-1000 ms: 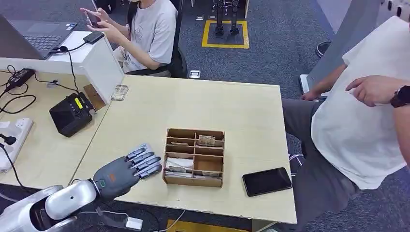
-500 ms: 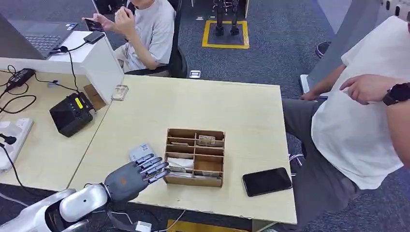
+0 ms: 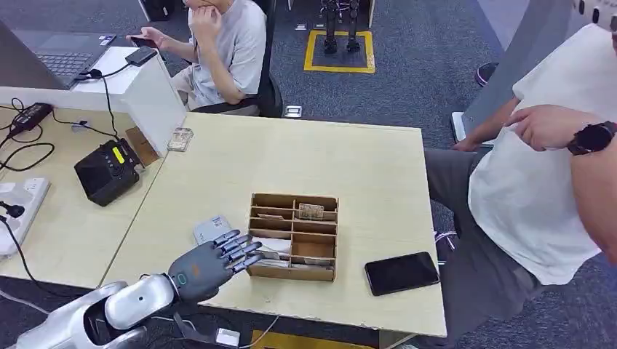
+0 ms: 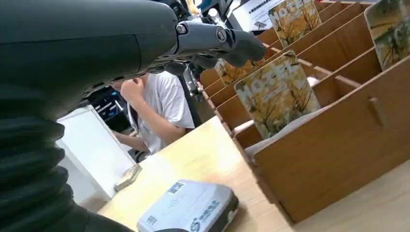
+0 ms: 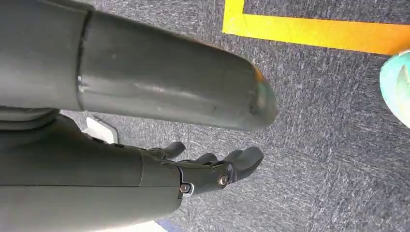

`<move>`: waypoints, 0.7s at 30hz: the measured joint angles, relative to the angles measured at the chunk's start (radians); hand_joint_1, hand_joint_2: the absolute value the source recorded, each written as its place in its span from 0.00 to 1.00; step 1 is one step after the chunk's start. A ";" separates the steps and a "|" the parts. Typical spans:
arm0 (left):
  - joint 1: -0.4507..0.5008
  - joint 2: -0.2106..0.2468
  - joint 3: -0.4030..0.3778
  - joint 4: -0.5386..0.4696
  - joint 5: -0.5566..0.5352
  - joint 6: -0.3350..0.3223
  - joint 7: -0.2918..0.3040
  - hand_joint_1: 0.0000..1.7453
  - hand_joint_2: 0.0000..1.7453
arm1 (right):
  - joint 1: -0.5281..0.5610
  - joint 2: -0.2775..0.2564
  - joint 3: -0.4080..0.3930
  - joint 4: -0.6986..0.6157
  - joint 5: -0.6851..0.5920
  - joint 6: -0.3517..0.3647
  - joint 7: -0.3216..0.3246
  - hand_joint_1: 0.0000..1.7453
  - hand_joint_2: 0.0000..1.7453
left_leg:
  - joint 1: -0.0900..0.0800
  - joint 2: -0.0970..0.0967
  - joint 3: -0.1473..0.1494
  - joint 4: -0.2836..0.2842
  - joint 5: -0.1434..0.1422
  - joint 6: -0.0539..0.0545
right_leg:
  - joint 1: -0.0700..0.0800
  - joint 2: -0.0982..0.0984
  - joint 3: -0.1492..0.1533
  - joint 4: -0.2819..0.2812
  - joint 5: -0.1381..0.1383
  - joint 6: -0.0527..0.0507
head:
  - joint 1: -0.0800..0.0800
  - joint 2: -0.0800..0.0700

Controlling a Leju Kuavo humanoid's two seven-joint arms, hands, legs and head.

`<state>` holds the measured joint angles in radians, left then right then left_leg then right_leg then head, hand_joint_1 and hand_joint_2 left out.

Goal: Pass the card to the sensor for recognition and then transmit it.

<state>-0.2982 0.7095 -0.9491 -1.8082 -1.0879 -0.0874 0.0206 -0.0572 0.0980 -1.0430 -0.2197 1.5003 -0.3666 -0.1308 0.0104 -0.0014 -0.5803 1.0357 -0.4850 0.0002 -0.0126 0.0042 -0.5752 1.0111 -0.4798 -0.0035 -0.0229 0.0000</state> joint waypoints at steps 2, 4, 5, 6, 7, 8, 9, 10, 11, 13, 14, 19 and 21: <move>-0.002 -0.002 0.000 0.002 0.005 -0.001 -0.001 0.00 1.00 | 0.000 0.000 0.000 0.000 0.000 0.000 0.000 0.00 0.00 | 0.000 0.000 0.000 0.000 0.000 0.000 | 0.000 0.000 0.000 0.000 0.000 0.000 | 0.000 0.000; -0.011 -0.024 -0.001 0.014 0.024 -0.002 -0.003 0.00 1.00 | 0.000 0.001 0.000 0.000 0.000 0.000 0.001 0.00 0.00 | 0.000 0.000 0.000 0.000 0.000 0.000 | 0.000 0.000 0.000 0.000 0.000 0.000 | 0.000 0.000; -0.021 -0.059 -0.002 0.029 0.036 0.000 0.005 0.00 1.00 | 0.000 0.002 0.000 0.000 0.002 0.000 0.001 0.00 0.00 | 0.000 0.000 0.000 0.000 0.000 0.000 | 0.000 0.000 0.000 0.000 0.000 0.000 | 0.000 0.000; -0.024 -0.085 -0.002 0.044 0.042 0.005 0.024 0.00 1.00 | 0.000 0.004 0.000 0.000 0.003 0.002 -0.002 0.00 0.00 | 0.000 0.000 0.000 0.000 0.000 0.000 | 0.000 0.000 0.000 0.000 0.000 0.000 | 0.000 0.000; -0.024 -0.092 -0.002 0.050 0.041 0.007 0.034 0.00 1.00 | 0.000 0.006 0.000 0.000 0.005 0.000 -0.003 0.00 0.00 | 0.000 0.000 0.000 0.000 0.000 0.000 | 0.000 0.000 0.000 0.000 0.000 0.000 | 0.000 0.000; -0.024 -0.096 -0.002 0.056 0.041 0.010 0.040 0.00 1.00 | 0.000 0.009 0.000 0.000 0.005 0.000 -0.003 0.00 0.00 | 0.000 0.000 0.000 0.000 0.000 0.000 | 0.000 0.000 0.000 0.000 0.000 0.000 | 0.000 0.000; -0.023 -0.101 -0.002 0.062 0.040 0.013 0.042 0.00 1.00 | 0.000 0.011 0.000 0.000 0.006 -0.002 -0.003 0.00 0.00 | 0.000 0.000 0.000 0.000 0.000 0.000 | 0.000 0.000 0.000 0.000 0.000 0.000 | 0.000 0.000; -0.022 -0.105 -0.002 0.066 0.038 0.015 0.045 0.00 1.00 | 0.000 0.014 0.000 0.000 0.008 -0.002 -0.003 0.00 0.00 | 0.000 0.000 0.000 0.000 0.000 0.000 | 0.000 0.000 0.000 0.000 0.000 0.000 | 0.000 0.000; -0.022 -0.108 -0.002 0.069 0.038 0.016 0.048 0.00 1.00 | 0.000 0.016 0.000 0.000 0.011 -0.002 -0.003 0.00 0.00 | 0.000 0.000 0.000 0.000 0.000 0.000 | 0.000 0.000 0.000 0.000 0.000 0.000 | 0.000 0.000; -0.022 -0.112 -0.002 0.074 0.038 0.017 0.048 0.00 1.00 | 0.000 0.019 0.000 0.000 0.014 -0.002 -0.003 0.00 0.00 | 0.000 0.000 0.000 0.000 0.000 0.000 | 0.000 0.000 0.000 0.000 0.000 0.000 | 0.000 0.000; -0.022 -0.114 -0.002 0.077 0.038 0.017 0.049 0.00 1.00 | 0.000 0.019 0.000 0.001 0.016 -0.002 -0.003 0.00 0.00 | 0.000 0.000 0.000 0.000 0.000 0.000 | 0.000 0.000 0.000 0.000 0.000 0.000 | 0.000 0.000; -0.018 -0.126 -0.001 0.095 0.021 0.020 0.062 0.00 1.00 | 0.001 0.020 0.000 0.000 0.020 -0.002 0.000 0.00 0.00 | 0.000 0.000 0.000 0.000 0.000 0.000 | 0.000 0.000 0.000 0.000 0.000 0.000 | 0.000 0.000; -0.018 -0.133 -0.001 0.107 0.001 0.022 0.076 0.00 1.00 | 0.001 0.023 0.000 0.000 0.020 -0.002 0.001 0.00 0.00 | 0.000 0.000 0.000 0.000 0.000 0.000 | 0.000 0.000 0.000 0.000 0.000 0.000 | 0.000 0.000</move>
<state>-0.3160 0.5761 -0.9503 -1.7011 -1.0864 -0.0653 0.0961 -0.0559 0.1206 -1.0430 -0.2193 1.5206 -0.3681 -0.1301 0.0101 -0.0014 -0.5805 1.0359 -0.4850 0.0003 -0.0126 0.0043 -0.5750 1.0111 -0.4798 -0.0034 -0.0232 0.0000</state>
